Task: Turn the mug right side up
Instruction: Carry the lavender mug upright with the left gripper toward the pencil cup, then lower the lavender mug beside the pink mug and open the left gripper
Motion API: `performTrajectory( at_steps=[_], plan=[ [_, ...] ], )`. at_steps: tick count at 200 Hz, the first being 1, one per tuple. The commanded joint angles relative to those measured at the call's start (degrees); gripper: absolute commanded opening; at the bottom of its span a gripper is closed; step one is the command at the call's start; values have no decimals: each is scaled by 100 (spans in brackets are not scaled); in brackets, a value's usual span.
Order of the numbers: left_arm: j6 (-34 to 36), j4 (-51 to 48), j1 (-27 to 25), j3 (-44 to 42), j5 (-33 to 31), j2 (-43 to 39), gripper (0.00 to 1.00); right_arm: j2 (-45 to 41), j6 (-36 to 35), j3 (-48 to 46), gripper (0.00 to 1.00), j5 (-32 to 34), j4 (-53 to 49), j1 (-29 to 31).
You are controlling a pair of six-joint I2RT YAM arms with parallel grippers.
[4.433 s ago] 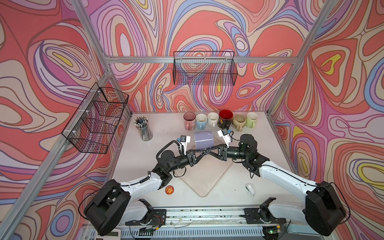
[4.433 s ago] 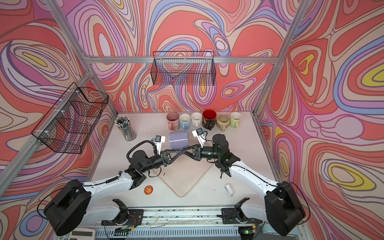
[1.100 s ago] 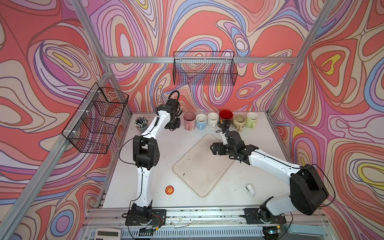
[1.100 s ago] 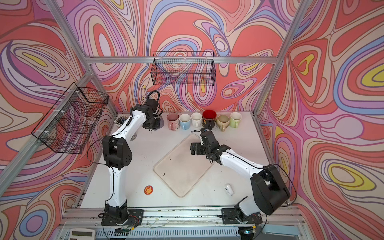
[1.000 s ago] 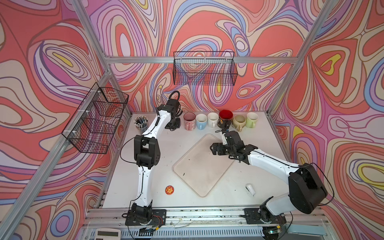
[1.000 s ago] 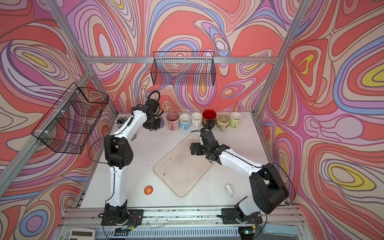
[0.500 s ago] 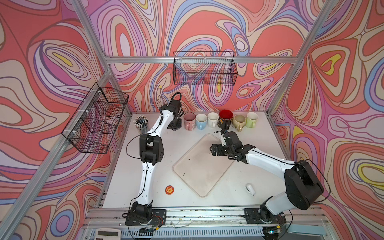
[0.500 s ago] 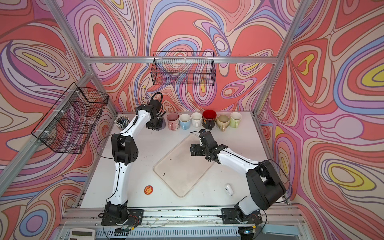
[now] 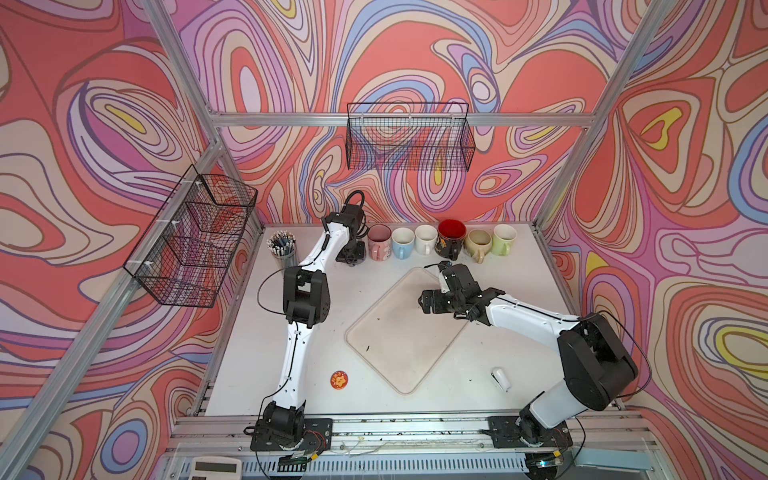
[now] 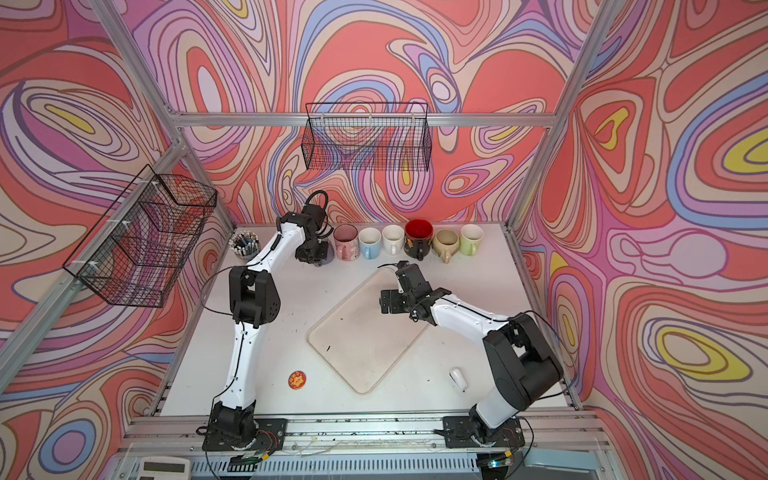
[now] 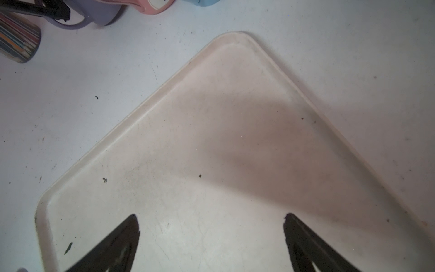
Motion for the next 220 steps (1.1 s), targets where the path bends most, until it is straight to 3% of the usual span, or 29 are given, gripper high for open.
performTrajectory(
  at_steps=[1, 171, 220],
  plan=[
    [-42, 105, 3, 296, 4, 19, 0, 56, -73, 144, 98, 26, -28, 7],
    [-39, 51, 5, 677, 68, 371, 0, 84, -173, 228, 98, 210, -208, 13],
    [-39, 42, 2, 677, 68, 305, 23, 4, -189, 224, 98, 250, -267, 8]
  ],
)
